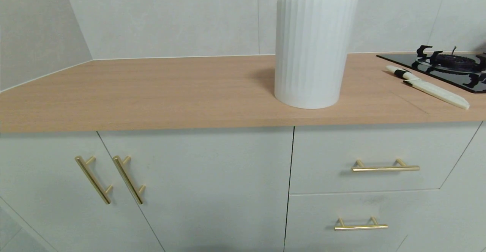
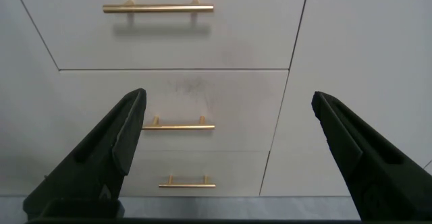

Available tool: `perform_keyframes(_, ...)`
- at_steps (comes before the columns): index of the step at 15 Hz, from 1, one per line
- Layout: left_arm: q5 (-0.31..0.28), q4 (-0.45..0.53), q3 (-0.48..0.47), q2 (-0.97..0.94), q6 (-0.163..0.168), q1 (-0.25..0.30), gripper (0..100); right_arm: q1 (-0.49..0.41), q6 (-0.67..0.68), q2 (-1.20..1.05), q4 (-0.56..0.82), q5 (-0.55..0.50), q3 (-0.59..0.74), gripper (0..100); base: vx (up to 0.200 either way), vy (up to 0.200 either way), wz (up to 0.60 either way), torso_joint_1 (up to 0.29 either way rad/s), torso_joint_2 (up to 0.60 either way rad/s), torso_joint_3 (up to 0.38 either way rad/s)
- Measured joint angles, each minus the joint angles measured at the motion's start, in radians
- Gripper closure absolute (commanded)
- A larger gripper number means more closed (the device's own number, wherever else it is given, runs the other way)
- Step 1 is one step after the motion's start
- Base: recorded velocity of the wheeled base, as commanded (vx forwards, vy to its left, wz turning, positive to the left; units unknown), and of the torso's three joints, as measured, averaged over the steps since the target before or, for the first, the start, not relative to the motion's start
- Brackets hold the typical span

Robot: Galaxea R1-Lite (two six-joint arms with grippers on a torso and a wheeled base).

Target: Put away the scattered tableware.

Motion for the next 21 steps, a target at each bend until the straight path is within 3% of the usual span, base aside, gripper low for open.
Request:
perform_keyframes(10, 0.001, 0.0, 0.0, 0.0, -0.001, 0.0, 0, 0.0, 0.001, 0.0, 0.0, 0.0, 0.0, 0, 0.0, -0.2, 0.0, 0.002, 0.0, 0.002)
perform_keyframes(21, 0.001, 0.0, 0.0, 0.0, -0.001, 0.001, 0, 0.0, 0.0, 0.0, 0.0, 0.0, 0.0, 0, 0.0, 0.0, 0.0, 0.0, 0.0, 0.0)
